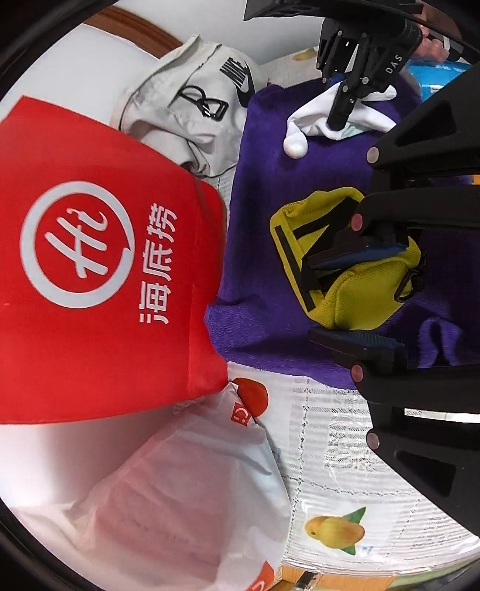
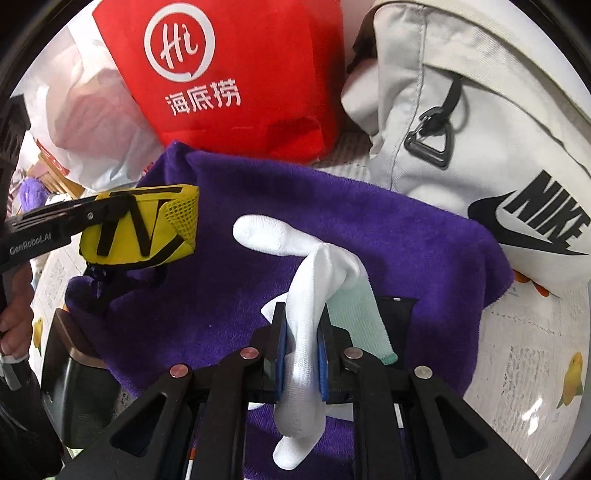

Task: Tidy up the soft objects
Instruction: 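Carry the pouch and glove in both grippers over the purple towel and lower them, then open both grippers to release the pouch and glove onto the towel, then grasp the white foam block with the right gripper while the left gripper approaches the green tissue pack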

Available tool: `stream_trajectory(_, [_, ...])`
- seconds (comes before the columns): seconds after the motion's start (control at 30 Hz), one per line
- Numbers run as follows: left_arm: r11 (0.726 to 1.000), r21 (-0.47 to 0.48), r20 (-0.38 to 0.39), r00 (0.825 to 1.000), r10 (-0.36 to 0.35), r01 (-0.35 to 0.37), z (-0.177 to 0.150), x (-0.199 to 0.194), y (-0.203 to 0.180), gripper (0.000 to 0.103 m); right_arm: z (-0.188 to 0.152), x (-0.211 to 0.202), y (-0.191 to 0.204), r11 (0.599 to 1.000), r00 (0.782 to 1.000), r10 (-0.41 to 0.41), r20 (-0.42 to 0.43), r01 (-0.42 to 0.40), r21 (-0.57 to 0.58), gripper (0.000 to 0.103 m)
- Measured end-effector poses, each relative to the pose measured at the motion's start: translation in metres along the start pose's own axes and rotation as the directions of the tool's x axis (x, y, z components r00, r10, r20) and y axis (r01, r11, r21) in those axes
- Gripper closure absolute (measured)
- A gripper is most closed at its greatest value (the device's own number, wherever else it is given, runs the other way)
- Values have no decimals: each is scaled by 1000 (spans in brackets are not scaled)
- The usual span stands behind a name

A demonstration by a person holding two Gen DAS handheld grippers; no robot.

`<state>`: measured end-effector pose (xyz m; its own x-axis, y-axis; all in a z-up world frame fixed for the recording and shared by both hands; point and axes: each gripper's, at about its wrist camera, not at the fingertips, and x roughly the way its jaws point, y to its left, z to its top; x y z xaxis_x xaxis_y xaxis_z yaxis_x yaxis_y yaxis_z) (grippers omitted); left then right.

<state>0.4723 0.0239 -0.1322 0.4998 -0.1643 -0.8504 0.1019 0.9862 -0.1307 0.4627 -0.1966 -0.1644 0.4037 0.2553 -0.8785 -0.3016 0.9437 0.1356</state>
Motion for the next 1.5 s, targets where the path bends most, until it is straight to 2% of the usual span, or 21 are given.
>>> stream_trajectory(0.1, [1000, -5, -18, 1000, 6, -6, 1, 7, 1, 70, 0, 7, 0, 1000, 1000, 11, -23, -11, -10, 84])
stream_trajectory(0.2, [1000, -2, -33, 999, 11, -11, 2, 12, 0, 69, -1, 8, 0, 1000, 999, 27, -30, -28, -14, 65])
stream_trajectory(0.27, [1000, 2, -46, 999, 10, -10, 2, 14, -2, 64, -2, 5, -1, 999, 999, 33, -19, -33, -12, 46])
stream_trajectory(0.3, [1000, 0, -53, 999, 10, -10, 2, 15, -2, 60, -3, 2, -2, 999, 999, 35, -13, -35, -11, 44])
stream_trajectory(0.33, [1000, -5, -57, 998, 8, -9, 2, 16, -4, 56, -4, -2, -2, 999, 999, 35, -5, -35, -11, 44])
stream_trajectory(0.4, [1000, -9, -53, 999, 8, -9, 2, 12, -5, 41, -5, -6, -4, 999, 999, 39, 0, -39, -6, 44])
stream_trajectory(0.7, [1000, -1, 9, 1000, 19, -19, -13, -47, -3, 41, -28, -56, -1, 999, 997, 19, 72, -22, 41, 44])
stream_trajectory(0.97, [999, 11, 42, 998, 49, -50, -52, -106, -10, 41, -82, -128, 6, 997, 989, -9, 148, -3, 78, 44])
stream_trajectory(1.23, [999, 34, 36, 999, 2, -4, -113, -147, -18, 41, -140, -150, 30, 994, 991, 26, 134, -40, 106, 44])
stream_trajectory(1.5, [999, -4, 6, 999, -39, 39, -172, -155, -13, 39, -194, -146, 80, 987, 989, 122, 84, -129, 93, 43])
